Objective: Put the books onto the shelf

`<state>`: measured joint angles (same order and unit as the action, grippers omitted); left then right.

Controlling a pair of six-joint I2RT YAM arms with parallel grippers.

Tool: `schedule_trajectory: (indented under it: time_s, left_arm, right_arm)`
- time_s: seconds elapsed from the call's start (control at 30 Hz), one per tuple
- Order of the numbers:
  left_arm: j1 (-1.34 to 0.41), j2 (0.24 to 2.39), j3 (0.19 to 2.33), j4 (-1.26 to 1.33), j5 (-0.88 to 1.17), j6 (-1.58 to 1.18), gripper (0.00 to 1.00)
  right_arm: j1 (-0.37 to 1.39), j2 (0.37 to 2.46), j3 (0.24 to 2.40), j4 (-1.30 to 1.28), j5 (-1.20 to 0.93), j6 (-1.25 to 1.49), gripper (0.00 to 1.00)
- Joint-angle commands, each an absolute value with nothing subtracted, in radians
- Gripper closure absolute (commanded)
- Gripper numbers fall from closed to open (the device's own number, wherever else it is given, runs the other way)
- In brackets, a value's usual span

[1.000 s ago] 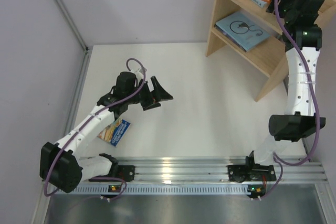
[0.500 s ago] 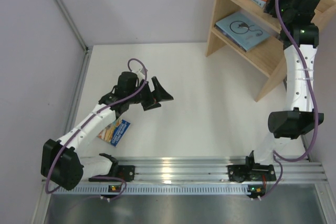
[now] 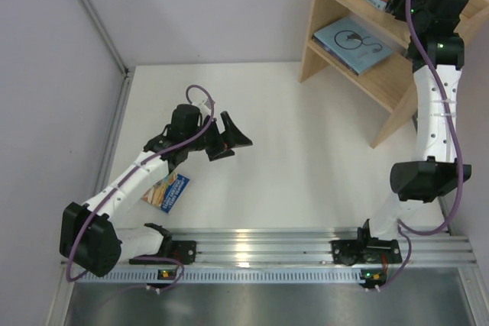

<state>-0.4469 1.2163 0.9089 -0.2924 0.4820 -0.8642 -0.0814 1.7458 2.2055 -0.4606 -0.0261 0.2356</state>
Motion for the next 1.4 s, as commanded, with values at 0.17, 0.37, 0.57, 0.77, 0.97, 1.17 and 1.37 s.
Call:
schedule_trajectory:
  time_s: [0.17, 0.37, 0.57, 0.77, 0.97, 1.17, 1.37]
  left_arm:
    - [-0.453, 1.212, 0.931, -0.245, 0.488, -0.854, 0.05]
    - [-0.454, 1.209, 0.923, -0.244, 0.488, -0.856, 0.06]
    - [-0.457, 1.203, 0.925, -0.244, 0.483, -0.85, 0.05]
    - [-0.459, 1.197, 0.923, -0.244, 0.48, -0.854, 0.05]
    - [-0.462, 1.187, 0.92, -0.244, 0.482, -0.856, 0.05]
    - [-0.463, 1.173, 0.905, -0.244, 0.479, -0.857, 0.05]
    - [-0.463, 1.164, 0.907, -0.244, 0.479, -0.859, 0.05]
  right_arm:
    - [-0.091, 1.756, 2.206, -0.38, -0.064, 0.298, 0.55]
    - [-0.078, 1.759, 2.188, -0.373, -0.057, 0.33, 0.56]
    - [-0.06, 1.755, 2.178, -0.354, -0.057, 0.351, 0.55]
    - [-0.046, 1.753, 2.183, -0.356, -0.061, 0.373, 0.55]
    - [-0.018, 1.753, 2.177, -0.342, -0.048, 0.41, 0.57]
    - [-0.009, 1.749, 2.171, -0.336, -0.034, 0.44, 0.58]
    - [-0.008, 1.729, 2.143, -0.33, -0.032, 0.454, 0.59]
